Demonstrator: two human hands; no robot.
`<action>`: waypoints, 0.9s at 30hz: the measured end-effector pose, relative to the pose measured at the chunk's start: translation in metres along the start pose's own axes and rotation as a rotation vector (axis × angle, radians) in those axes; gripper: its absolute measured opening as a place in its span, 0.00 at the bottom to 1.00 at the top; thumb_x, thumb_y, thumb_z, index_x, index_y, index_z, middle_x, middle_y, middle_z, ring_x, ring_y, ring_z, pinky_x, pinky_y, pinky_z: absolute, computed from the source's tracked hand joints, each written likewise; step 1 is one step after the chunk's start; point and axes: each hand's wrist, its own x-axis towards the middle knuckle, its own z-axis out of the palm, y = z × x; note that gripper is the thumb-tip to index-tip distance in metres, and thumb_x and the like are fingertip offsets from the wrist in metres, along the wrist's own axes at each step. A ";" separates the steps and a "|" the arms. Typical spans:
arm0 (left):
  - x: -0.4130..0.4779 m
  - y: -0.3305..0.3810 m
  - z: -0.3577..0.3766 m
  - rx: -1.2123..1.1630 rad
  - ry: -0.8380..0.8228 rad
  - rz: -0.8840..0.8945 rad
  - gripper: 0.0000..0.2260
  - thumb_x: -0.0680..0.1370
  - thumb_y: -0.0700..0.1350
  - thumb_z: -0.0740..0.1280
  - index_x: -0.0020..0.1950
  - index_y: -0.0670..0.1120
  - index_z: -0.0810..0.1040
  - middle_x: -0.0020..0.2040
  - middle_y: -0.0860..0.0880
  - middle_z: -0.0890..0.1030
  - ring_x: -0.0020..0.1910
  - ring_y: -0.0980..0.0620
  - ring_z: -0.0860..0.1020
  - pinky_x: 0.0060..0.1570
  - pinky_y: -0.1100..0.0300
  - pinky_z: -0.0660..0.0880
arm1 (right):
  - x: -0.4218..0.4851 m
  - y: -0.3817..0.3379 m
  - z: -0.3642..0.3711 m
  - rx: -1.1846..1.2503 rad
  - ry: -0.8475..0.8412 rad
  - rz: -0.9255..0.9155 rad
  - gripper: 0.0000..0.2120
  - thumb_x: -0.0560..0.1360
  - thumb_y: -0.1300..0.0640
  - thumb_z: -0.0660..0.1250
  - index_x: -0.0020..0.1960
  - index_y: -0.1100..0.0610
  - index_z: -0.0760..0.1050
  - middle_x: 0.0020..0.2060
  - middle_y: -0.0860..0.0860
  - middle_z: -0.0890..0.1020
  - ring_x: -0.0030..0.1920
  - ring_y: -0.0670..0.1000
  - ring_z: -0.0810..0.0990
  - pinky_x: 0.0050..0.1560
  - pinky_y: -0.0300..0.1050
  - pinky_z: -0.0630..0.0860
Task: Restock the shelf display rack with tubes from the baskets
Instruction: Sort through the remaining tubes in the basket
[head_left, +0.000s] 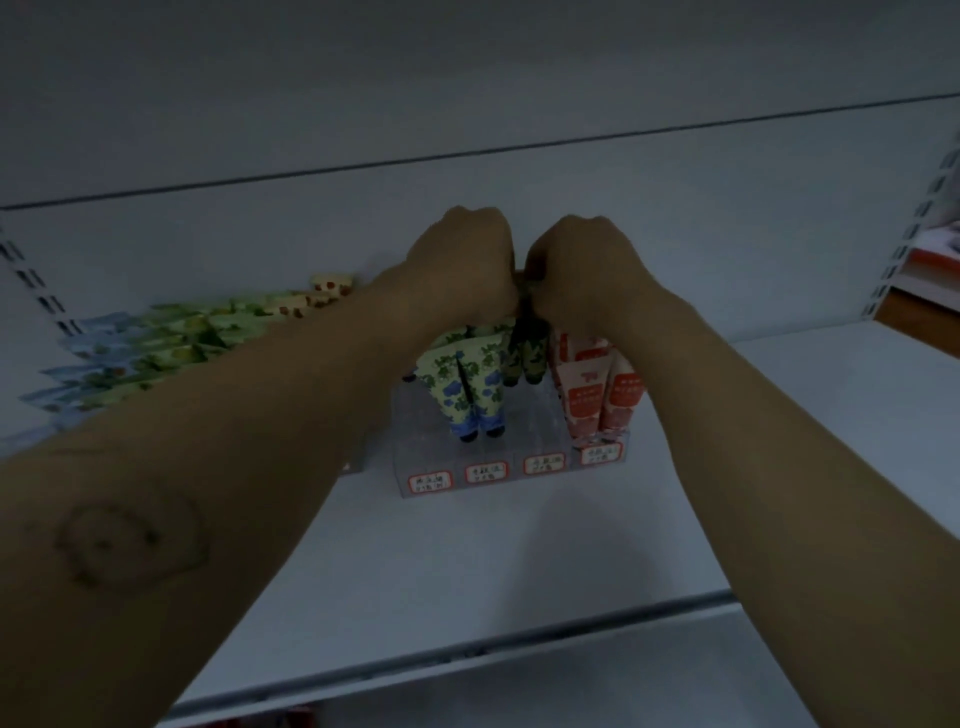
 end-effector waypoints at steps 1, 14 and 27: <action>-0.003 0.002 -0.001 0.011 0.004 0.003 0.15 0.72 0.41 0.71 0.31 0.46 0.66 0.34 0.48 0.68 0.37 0.50 0.72 0.44 0.56 0.74 | -0.003 -0.001 0.000 0.023 0.003 0.002 0.10 0.74 0.60 0.62 0.49 0.63 0.80 0.44 0.57 0.81 0.39 0.51 0.72 0.39 0.41 0.68; -0.116 -0.010 -0.045 0.116 0.087 0.156 0.25 0.76 0.59 0.65 0.70 0.51 0.70 0.64 0.49 0.76 0.61 0.47 0.73 0.60 0.56 0.69 | -0.078 -0.021 -0.083 0.075 -0.123 -0.107 0.36 0.70 0.47 0.73 0.74 0.48 0.62 0.71 0.49 0.69 0.69 0.51 0.68 0.68 0.44 0.65; -0.271 0.007 0.043 -0.054 0.217 0.319 0.23 0.71 0.56 0.70 0.63 0.48 0.76 0.58 0.49 0.79 0.57 0.44 0.75 0.52 0.53 0.69 | -0.250 -0.061 -0.040 -0.041 -0.309 -0.157 0.36 0.72 0.41 0.68 0.76 0.45 0.56 0.73 0.44 0.64 0.71 0.47 0.62 0.68 0.40 0.59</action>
